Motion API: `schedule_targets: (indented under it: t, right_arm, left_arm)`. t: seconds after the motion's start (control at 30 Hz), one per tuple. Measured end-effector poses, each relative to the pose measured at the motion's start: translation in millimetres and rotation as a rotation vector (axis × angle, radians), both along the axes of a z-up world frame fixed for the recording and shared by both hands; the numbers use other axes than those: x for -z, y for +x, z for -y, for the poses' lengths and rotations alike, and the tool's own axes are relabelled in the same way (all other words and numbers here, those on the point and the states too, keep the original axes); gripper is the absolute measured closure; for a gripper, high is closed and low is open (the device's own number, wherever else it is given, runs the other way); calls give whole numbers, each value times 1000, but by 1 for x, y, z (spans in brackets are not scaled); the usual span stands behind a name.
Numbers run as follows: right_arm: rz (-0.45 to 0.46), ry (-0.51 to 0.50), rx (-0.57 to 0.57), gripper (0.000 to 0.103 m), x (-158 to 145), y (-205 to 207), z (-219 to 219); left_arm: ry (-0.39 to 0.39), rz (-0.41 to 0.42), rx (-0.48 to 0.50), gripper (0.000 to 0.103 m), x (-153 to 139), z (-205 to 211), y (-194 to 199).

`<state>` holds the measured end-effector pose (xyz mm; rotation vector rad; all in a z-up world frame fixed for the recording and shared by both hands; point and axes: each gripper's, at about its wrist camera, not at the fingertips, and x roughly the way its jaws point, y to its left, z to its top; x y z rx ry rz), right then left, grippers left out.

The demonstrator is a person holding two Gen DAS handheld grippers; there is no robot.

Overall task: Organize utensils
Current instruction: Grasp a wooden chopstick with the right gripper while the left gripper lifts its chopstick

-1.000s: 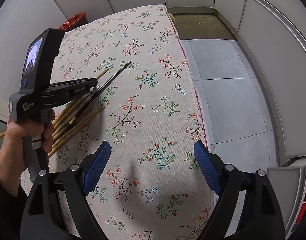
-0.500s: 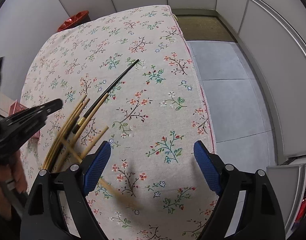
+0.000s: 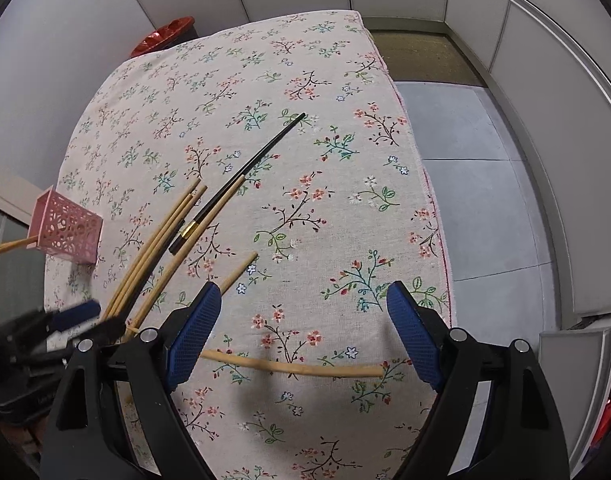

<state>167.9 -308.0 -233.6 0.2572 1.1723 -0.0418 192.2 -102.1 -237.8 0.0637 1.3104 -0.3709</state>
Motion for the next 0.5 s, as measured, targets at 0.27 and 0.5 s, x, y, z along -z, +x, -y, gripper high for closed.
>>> schedule_targets:
  t: [0.27,0.5]
  right_arm:
    - [7,-5,11,22,-2,-7,7]
    - [5,-1,21,22,-1,-9,15]
  left_arm:
    - [-102,-158,-241,59,30,-17,-6]
    - [-153,-221,-392,71,51,-12,-4]
